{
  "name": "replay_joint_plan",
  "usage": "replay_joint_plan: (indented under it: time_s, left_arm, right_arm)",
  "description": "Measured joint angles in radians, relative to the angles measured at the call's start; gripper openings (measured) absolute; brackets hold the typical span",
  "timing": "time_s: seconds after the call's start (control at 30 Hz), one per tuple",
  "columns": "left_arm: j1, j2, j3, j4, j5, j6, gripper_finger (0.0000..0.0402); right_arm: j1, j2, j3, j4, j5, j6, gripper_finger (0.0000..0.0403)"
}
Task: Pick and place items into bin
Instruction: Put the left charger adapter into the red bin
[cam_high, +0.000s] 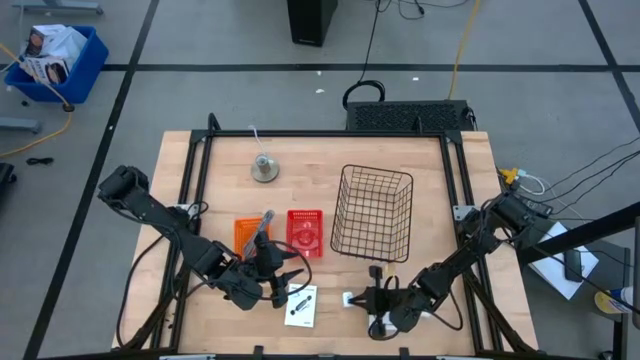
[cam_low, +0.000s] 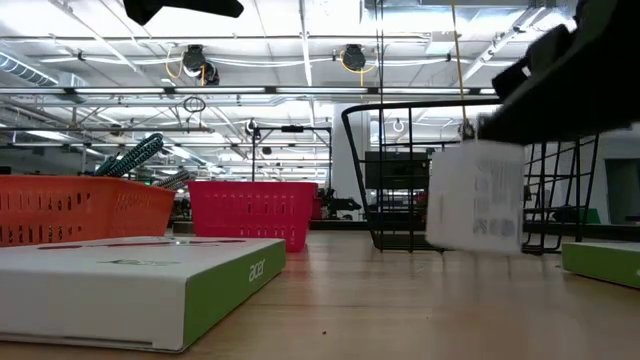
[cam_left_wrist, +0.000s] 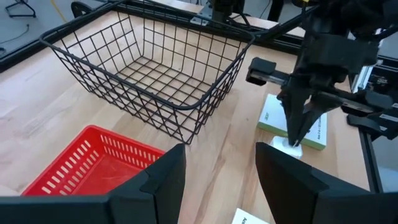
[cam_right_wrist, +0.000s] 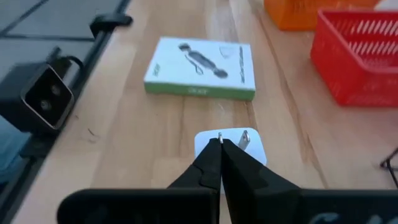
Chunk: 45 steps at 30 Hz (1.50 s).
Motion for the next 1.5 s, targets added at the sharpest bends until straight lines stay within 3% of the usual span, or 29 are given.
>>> replay_joint_plan:
  time_s: [0.23, 0.73, 1.03, 1.3, 1.5]
  left_arm:
    - [0.0, 0.0, 0.0, 0.0, -0.001, 0.003, 0.0198]
    - [-0.003, 0.0, 0.0, -0.001, -0.028, 0.016, 0.0198]
    - [-0.004, 0.0, 0.0, -0.002, -0.025, 0.019, 0.0198]
    - [-0.01, 0.0, 0.0, -0.005, 0.045, 0.01, 0.0198]
    - [-0.006, 0.0, 0.001, -0.003, 0.086, 0.011, 0.0232]
  right_arm:
    - [-0.016, -0.066, 0.0, 0.049, 0.0, -0.097, 0.0]
    - [-0.176, -0.091, 0.016, 0.171, -0.23, -0.24, 0.0]
    - [-0.204, -0.091, 0.118, 0.092, -0.207, -0.4, 0.0]
    - [-0.217, -0.14, 0.131, 0.046, -0.168, -0.454, 0.0]
    - [-0.216, -0.198, 0.132, -0.022, -0.099, -0.466, 0.0]
